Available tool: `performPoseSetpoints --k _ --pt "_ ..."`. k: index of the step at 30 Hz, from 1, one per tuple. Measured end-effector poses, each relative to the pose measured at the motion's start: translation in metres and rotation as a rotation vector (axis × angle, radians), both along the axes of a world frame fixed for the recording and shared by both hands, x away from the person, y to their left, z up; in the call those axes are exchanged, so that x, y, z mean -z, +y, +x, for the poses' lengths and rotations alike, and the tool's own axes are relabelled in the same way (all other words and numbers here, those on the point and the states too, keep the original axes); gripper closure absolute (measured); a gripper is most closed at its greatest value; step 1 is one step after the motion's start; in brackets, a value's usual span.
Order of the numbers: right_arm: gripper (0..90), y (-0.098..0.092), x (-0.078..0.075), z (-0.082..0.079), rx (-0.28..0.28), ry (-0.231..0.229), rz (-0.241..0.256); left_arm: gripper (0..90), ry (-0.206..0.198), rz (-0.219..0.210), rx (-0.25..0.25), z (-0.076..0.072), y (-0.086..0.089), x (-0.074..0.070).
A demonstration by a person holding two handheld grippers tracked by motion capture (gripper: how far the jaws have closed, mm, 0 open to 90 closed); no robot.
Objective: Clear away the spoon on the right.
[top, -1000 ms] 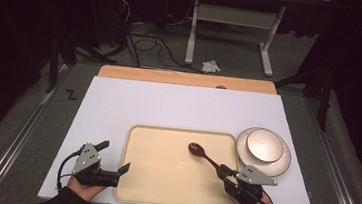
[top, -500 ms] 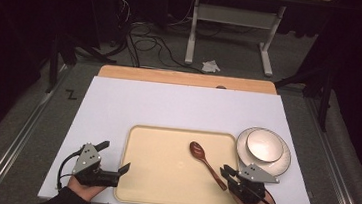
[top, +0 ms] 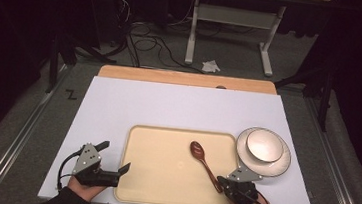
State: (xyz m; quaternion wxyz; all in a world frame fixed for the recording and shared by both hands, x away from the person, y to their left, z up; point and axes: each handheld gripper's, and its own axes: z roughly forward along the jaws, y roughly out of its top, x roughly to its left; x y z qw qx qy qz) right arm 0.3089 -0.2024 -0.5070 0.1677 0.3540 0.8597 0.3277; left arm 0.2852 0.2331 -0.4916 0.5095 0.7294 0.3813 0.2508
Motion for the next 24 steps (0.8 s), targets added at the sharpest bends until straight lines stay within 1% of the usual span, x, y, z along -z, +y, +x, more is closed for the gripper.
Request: performPoseSetpoints --k 1,2,4,5,7,8,11,13,15,17,21,22,23,24 --pt "90.0 0.002 -0.001 -0.002 -0.005 -0.004 0.006 0.7 -0.002 -0.002 0.001 0.0 0.0 0.0" --pt "90.0 0.003 -0.005 -0.003 -0.007 -0.019 0.033 0.7 -0.003 -0.002 0.001 0.0 0.0 0.0" --pt "90.0 0.008 -0.013 0.0 -0.007 -0.053 0.051 0.8 0.0 -0.003 0.002 0.001 0.001 0.0" --pt "90.0 0.013 -0.019 0.004 -0.004 -0.065 0.062 0.7 0.0 -0.001 0.003 0.001 0.001 0.0" --pt "90.0 0.022 -0.026 0.013 0.002 -0.088 0.068 0.7 0.001 -0.002 0.006 0.002 0.001 0.001" --pt "90.0 0.028 -0.029 0.02 -0.005 -0.085 0.074 0.7 0.001 -0.004 0.007 0.002 0.0 0.001" --pt "90.0 0.052 -0.033 0.041 -0.016 -0.069 0.053 0.8 -0.001 -0.01 0.004 0.001 0.001 0.0" --pt "90.0 0.063 -0.033 0.051 -0.018 -0.056 0.035 0.7 0.0 -0.009 0.005 0.001 0.003 0.0" --pt "90.0 0.074 -0.029 0.059 -0.027 -0.037 0.025 0.7 -0.001 -0.009 0.005 0.0 0.004 0.0" --pt "90.0 0.084 -0.023 0.063 -0.041 -0.014 -0.006 0.8 -0.002 -0.011 0.004 0.0 0.005 0.0" --pt "90.0 0.095 -0.012 0.068 -0.052 0.005 -0.059 0.8 -0.002 -0.017 0.002 0.0 0.006 0.0" --pt "90.0 0.096 -0.01 0.068 -0.05 0.014 -0.075 0.8 -0.001 -0.016 0.003 0.0 0.006 0.0" --pt "90.0 0.096 -0.009 0.069 -0.04 0.01 -0.086 0.8 -0.001 -0.016 0.004 0.0 0.005 0.0" --pt "90.0 0.094 -0.008 0.07 -0.025 0.015 -0.094 0.8 -0.002 -0.016 0.006 0.0 0.005 0.0"
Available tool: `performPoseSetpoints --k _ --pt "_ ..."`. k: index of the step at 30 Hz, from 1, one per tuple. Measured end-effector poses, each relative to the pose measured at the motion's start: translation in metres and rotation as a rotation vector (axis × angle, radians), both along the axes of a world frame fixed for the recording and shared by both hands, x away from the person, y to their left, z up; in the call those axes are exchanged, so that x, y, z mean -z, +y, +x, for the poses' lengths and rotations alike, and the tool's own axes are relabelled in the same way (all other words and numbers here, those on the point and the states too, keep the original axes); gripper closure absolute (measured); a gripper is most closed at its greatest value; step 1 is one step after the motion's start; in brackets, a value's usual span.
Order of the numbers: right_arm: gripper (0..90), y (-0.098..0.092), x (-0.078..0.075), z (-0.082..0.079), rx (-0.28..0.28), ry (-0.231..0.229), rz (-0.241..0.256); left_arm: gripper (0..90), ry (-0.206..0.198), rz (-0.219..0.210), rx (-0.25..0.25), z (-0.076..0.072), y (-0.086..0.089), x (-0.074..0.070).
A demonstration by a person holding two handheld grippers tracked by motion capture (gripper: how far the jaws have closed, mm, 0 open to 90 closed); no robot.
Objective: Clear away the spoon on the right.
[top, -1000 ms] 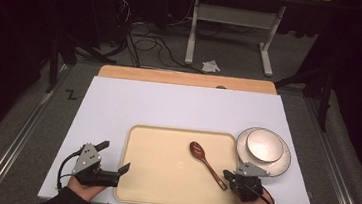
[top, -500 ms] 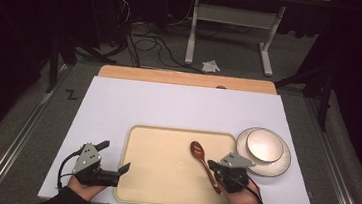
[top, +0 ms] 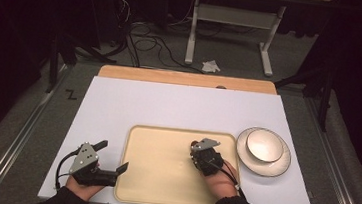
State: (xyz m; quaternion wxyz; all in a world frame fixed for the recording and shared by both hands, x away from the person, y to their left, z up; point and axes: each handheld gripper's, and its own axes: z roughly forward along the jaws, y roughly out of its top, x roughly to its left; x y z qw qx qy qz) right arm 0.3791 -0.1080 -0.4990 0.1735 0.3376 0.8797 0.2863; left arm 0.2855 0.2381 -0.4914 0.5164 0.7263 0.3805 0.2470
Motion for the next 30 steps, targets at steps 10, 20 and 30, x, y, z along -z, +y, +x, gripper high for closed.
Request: performPoseSetpoints --k 10,20,30 --pt "90.0 -0.039 0.001 0.008 0.143 0.005 -0.03 0.9 -0.001 0.003 0.002 -0.001 -0.001 -0.001" --pt "90.0 -0.082 -0.008 -0.019 0.154 -0.055 0.052 0.9 0.0 0.003 0.0 0.0 -0.001 0.0" --pt "90.0 -0.112 0.0 -0.056 0.139 -0.04 0.052 0.9 0.003 0.01 0.003 -0.001 -0.005 0.0"
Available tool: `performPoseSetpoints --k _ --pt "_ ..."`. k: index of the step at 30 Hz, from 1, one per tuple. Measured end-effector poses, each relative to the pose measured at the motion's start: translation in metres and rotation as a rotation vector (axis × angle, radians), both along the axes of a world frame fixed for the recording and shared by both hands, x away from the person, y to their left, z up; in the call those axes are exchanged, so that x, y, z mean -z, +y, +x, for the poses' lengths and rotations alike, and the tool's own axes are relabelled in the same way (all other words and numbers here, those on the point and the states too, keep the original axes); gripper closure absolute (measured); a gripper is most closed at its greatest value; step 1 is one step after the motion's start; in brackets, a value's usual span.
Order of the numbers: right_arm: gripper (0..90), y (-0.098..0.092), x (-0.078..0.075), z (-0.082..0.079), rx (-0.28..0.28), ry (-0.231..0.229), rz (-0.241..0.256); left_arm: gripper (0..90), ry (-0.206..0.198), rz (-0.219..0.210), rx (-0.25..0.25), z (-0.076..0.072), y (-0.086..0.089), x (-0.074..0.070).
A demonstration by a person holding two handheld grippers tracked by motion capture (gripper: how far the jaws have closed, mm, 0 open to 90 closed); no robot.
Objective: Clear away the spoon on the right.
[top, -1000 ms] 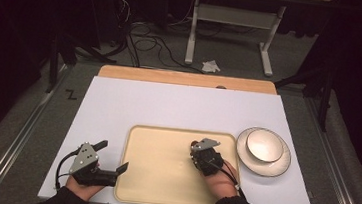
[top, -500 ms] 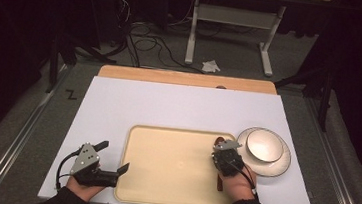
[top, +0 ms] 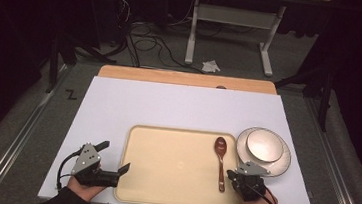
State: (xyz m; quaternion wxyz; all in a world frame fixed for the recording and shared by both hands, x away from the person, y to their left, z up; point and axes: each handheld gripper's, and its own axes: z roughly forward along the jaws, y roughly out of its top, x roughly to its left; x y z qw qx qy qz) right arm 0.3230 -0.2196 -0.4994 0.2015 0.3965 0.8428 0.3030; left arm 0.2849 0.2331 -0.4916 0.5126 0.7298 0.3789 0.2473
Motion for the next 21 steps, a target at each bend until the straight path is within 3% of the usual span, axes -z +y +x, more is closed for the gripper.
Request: performPoseSetpoints --k 5,17,19,21 --pt "90.0 0.0035 0.0033 -0.0038 -0.023 0.02 -0.014 0.9 0.0 -0.003 -0.003 -0.0001 0.0009 0.0002" --pt "90.0 0.0083 0.004 -0.0068 -0.033 0.006 -0.014 0.9 -0.002 -0.003 0.004 -0.0006 0.0012 -0.0007" --pt "86.9 0.0056 0.0007 -0.0073 -0.031 -0.011 0.005 0.9 -0.003 -0.007 0.003 -0.0009 0.0014 -0.0008" --pt "80.3 0.0002 -0.0043 -0.008 -0.04 -0.041 0.056 0.9 -0.003 -0.008 0.0 -0.0009 0.0019 -0.0008"
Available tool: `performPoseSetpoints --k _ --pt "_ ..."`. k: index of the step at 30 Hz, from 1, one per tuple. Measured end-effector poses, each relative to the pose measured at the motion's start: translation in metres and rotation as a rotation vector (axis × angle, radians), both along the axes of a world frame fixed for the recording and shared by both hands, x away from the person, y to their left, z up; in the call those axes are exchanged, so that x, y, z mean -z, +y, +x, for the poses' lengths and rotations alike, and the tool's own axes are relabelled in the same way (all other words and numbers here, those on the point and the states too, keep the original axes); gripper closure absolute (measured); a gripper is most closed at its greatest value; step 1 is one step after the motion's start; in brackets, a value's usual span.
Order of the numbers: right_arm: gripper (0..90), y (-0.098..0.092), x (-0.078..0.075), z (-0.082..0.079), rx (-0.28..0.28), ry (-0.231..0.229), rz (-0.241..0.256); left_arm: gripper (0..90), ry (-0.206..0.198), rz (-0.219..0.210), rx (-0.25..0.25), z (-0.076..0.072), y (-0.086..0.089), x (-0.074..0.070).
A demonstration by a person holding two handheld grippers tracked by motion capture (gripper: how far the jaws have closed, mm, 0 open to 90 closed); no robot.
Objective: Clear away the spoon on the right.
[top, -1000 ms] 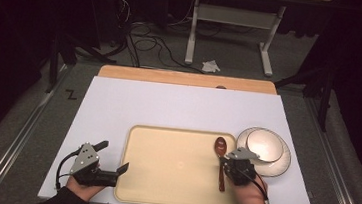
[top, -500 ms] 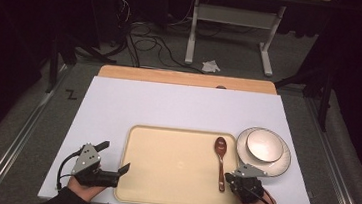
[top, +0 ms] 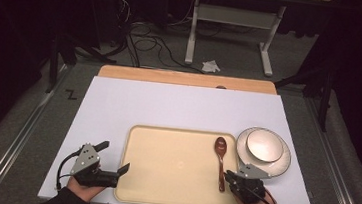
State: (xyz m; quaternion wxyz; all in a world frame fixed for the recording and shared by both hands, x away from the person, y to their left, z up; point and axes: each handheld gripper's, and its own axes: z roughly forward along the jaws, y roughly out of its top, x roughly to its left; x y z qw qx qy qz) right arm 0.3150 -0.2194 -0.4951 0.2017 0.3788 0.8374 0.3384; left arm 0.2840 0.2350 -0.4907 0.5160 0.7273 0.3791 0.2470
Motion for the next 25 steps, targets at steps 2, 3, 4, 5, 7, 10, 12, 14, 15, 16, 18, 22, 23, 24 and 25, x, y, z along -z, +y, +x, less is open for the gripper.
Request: performPoseSetpoints --k 2,3,4,5,7,10,12,14,15,16,18,22,23,24,25 --pt "69.7 -0.007 -0.005 -0.002 -0.004 -0.033 0.065 0.9 0.003 0.001 -0.002 0.0 0.0 0.0" --pt "64.3 -0.011 -0.008 -0.004 -0.004 -0.048 0.097 0.9 0.004 0.0 -0.002 0.0 0.0 0.001" --pt "59.6 -0.015 -0.011 -0.006 0.001 -0.058 0.138 0.9 0.005 0.0 -0.001 0.001 0.0 0.001" --pt "55.0 -0.019 -0.014 -0.008 0.004 -0.072 0.179 0.9 0.007 0.002 0.0 0.001 -0.001 0.002" --pt "42.1 -0.026 -0.019 -0.013 0.012 -0.108 0.227 0.9 0.012 0.006 -0.001 0.001 -0.001 0.002" --pt "23.9 -0.034 -0.024 -0.02 0.03 -0.173 0.229 0.9 0.016 0.005 -0.008 0.002 -0.001 0.003" --pt "13.3 -0.038 -0.025 -0.023 0.044 -0.181 0.232 0.9 0.016 0.003 -0.012 0.002 -0.002 0.003" --pt "4.7 -0.043 -0.024 -0.024 0.058 -0.186 0.236 0.7 0.016 0.005 -0.013 0.002 -0.002 0.003" --pt "2.1 -0.045 -0.024 -0.025 0.062 -0.187 0.234 0.7 0.016 0.007 -0.013 0.002 -0.003 0.003" --pt "0.8 -0.047 -0.023 -0.026 0.07 -0.19 0.238 0.7 0.016 0.009 -0.011 0.002 -0.003 0.004" --pt "0.9 -0.05 -0.023 -0.027 0.078 -0.191 0.248 0.7 0.019 0.015 -0.008 0.003 -0.004 0.004" --pt "0.9 -0.048 -0.023 -0.027 0.072 -0.206 0.249 0.7 0.02 0.017 -0.005 0.004 -0.004 0.004" --pt "1.0 -0.047 -0.023 -0.027 0.074 -0.208 0.252 0.7 0.019 0.018 -0.004 0.003 -0.004 0.004" --pt "2.9 -0.046 -0.023 -0.027 0.065 -0.216 0.252 0.7 0.019 0.017 -0.003 0.003 -0.004 0.004" --pt "6.2 -0.045 -0.023 -0.028 0.061 -0.211 0.261 0.7 0.019 0.017 -0.003 0.003 -0.004 0.004"
